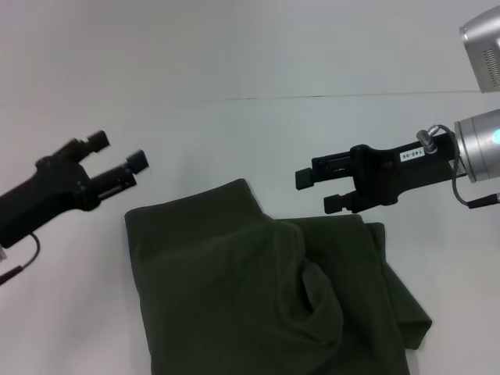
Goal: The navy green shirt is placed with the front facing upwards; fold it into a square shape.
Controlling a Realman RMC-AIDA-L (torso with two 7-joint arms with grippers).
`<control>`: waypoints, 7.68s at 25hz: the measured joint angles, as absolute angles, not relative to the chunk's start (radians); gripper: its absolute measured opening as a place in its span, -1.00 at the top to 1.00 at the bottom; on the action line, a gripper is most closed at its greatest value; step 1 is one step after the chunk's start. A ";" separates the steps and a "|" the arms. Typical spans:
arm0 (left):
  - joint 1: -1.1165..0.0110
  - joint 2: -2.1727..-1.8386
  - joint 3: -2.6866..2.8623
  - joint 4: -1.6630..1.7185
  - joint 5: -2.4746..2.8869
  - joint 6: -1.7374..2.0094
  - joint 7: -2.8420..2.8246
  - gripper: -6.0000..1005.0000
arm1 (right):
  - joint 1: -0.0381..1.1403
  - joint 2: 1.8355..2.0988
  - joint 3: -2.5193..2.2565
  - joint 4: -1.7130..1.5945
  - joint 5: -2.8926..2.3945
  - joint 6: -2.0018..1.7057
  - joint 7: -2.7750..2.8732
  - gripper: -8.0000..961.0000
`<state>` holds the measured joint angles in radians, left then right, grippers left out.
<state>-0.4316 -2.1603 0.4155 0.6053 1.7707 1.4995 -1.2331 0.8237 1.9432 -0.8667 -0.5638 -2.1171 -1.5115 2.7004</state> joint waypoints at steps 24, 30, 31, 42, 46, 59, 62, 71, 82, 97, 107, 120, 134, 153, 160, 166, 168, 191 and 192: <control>-0.395 -2.164 0.323 0.536 1.645 1.470 -1.005 -0.87 | 0.915 1.950 -0.897 -0.453 -2.141 -1.525 2.803 -0.87; -0.394 -2.164 0.321 0.535 1.644 1.468 -1.004 -0.87 | 0.909 1.951 -0.941 -0.441 -2.141 -1.494 2.803 -0.85; -0.394 -2.164 0.321 0.535 1.644 1.468 -1.002 -0.87 | 0.907 1.952 -0.941 -0.435 -2.142 -1.490 2.802 -0.84; -0.402 -2.164 0.329 0.535 1.643 1.446 -0.992 -0.87 | 0.919 1.994 -0.938 -0.423 -2.134 -1.420 2.791 -0.73; -0.402 -2.164 0.329 0.536 1.643 1.445 -0.990 -0.87 | 0.923 2.009 -0.940 -0.426 -2.134 -1.400 2.784 -0.69; -0.404 -2.164 0.322 0.538 1.642 1.454 -0.968 -0.87 | 0.933 2.025 -0.976 -0.447 -2.134 -1.386 2.644 -0.46; -0.404 -2.165 0.322 0.537 1.638 1.454 -0.968 -0.87 | 0.938 2.031 -0.972 -0.449 -2.133 -1.384 2.616 -0.16; -0.405 -2.164 0.322 0.537 1.623 1.454 -0.959 -0.87 | 0.944 2.034 -0.968 -0.451 -2.106 -1.390 2.573 0.32; -0.405 -2.164 0.324 0.529 1.609 1.456 -0.942 -0.87 | 0.941 2.033 -0.961 -0.526 -2.046 -1.495 2.495 0.98; -0.413 -2.164 0.325 0.518 1.601 1.464 -0.942 -0.87 | 0.862 2.033 -0.972 -0.540 -2.033 -1.662 2.366 0.98; -0.437 -2.164 0.327 0.491 1.601 1.451 -0.919 -0.86 | 0.798 2.022 -1.003 -0.535 -2.093 -1.691 2.299 0.98; -0.454 -2.164 0.325 0.463 1.601 1.445 -0.922 -0.86 | 0.727 2.016 -0.942 -0.537 -2.172 -1.676 2.199 0.98; -0.459 -2.166 0.319 0.412 1.540 1.435 -0.928 -0.86 | 0.669 2.009 -0.721 -0.542 -2.170 -1.693 2.079 0.98; -0.481 -2.166 0.319 0.372 1.526 1.383 -0.939 -0.86 | 0.595 1.987 -0.637 -0.535 -2.162 -1.679 2.020 0.70; -0.484 -2.166 0.319 0.370 1.518 1.378 -0.940 -0.86 | 0.632 1.982 -0.594 -0.539 -2.158 -1.586 2.052 0.17; -0.485 -2.166 0.319 0.367 1.513 1.378 -0.940 -0.86 | 0.723 1.992 -0.631 -0.523 -2.167 -1.507 2.127 -0.14; -0.485 -2.166 0.319 0.365 1.513 1.378 -0.940 -0.86 | 0.748 1.999 -0.645 -0.521 -2.168 -1.499 2.154 -0.24; -0.479 -2.166 0.321 0.360 1.488 1.391 -0.940 -0.86 | 0.783 2.001 -0.746 -0.514 -2.172 -1.432 2.403 -0.90; -0.479 -2.166 0.321 0.360 1.488 1.391 -0.940 -0.86 | 0.785 2.002 -0.750 -0.514 -2.172 -1.432 2.412 -0.90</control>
<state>-0.4787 -2.1658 0.3207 0.3605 1.4879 1.3912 -0.9396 0.7847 2.0020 -0.7504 -0.5136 -2.1721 -1.4324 2.4116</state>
